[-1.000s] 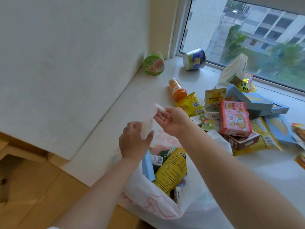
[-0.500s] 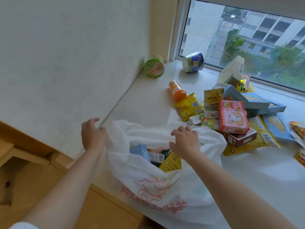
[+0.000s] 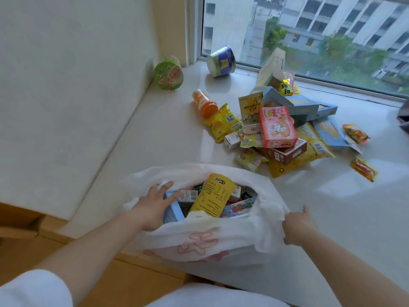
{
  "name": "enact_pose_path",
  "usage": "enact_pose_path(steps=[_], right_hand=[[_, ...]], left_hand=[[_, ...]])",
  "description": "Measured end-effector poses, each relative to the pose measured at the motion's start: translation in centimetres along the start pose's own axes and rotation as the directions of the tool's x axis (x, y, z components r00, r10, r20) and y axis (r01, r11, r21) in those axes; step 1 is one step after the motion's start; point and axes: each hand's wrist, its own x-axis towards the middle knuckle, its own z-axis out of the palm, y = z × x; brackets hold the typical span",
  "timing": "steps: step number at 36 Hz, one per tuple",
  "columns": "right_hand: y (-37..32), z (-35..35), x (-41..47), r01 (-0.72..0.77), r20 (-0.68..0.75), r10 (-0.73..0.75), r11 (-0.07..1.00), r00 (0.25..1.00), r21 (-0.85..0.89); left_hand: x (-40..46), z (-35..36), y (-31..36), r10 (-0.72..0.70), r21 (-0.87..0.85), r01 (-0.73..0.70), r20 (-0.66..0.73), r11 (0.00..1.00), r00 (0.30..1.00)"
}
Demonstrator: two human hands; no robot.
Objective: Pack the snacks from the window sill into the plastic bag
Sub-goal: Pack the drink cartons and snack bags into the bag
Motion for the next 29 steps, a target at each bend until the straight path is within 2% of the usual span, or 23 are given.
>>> enact_pose_path(steps=[2,4,6,7,8,9,11,12,13,15,17,19,29], right_hand=[[0.6,0.8,-0.3,-0.038,-0.173,0.052,0.995,0.983,0.088],[1.1,0.9,-0.3,-0.071,-0.373,0.181,0.955,0.910,0.289],[1.6,0.3,0.3,0.033,-0.595,0.315,0.866,0.740,0.499],[1.6,-0.2,0.4,0.136,-0.695,0.368,0.821,0.618,0.555],[1.4,-1.2,0.5,0.218,-0.748,0.391,0.792,0.536,0.570],[1.0,-2.3,0.4,0.265,-0.756,0.359,0.783,0.548,0.563],[-0.4,-4.3,0.5,0.280,-0.659,0.191,0.794,0.727,0.540],[-1.2,-4.9,0.7,0.256,-0.563,0.089,0.825,0.822,0.504],[-2.0,-5.1,1.0,0.237,-0.465,-0.002,0.861,0.885,0.449],[-3.6,-4.4,1.8,0.217,-0.253,-0.120,0.891,0.960,0.399],[-4.0,-3.2,2.7,0.175,-0.132,-0.127,0.863,0.983,0.474],[-3.3,-2.4,3.2,0.152,-0.099,-0.117,0.832,0.988,0.534],[1.8,0.8,2.4,0.054,0.085,-0.098,0.907,0.992,0.418]], left_hand=[[0.5,0.5,0.0,0.009,0.007,-0.009,-0.029,1.000,1.000],[0.7,0.6,0.1,0.020,0.015,-0.019,-0.038,1.000,0.999],[0.8,0.5,0.3,0.020,0.010,-0.019,-0.042,1.000,0.999],[0.9,0.4,0.4,0.022,0.008,-0.022,-0.050,1.000,0.999],[1.0,0.2,0.6,0.024,0.011,-0.024,-0.057,1.000,0.998],[1.2,0.2,0.7,0.024,0.017,-0.023,-0.059,1.000,0.998],[1.4,0.0,1.0,0.017,0.021,-0.016,-0.055,1.000,0.998],[1.6,0.0,1.1,0.016,0.019,-0.015,-0.050,1.000,0.999],[1.6,-0.1,1.2,0.015,0.013,-0.015,-0.044,1.000,0.999],[1.7,-0.3,1.4,0.015,-0.004,-0.015,-0.035,1.000,0.999],[1.8,-0.7,1.7,0.006,-0.025,-0.007,-0.022,1.000,1.000],[2.1,-1.2,2.4,0.005,-0.039,-0.005,-0.005,0.999,1.000],[5.5,-3.1,8.2,0.103,-0.023,-0.103,-0.003,0.994,0.995]])
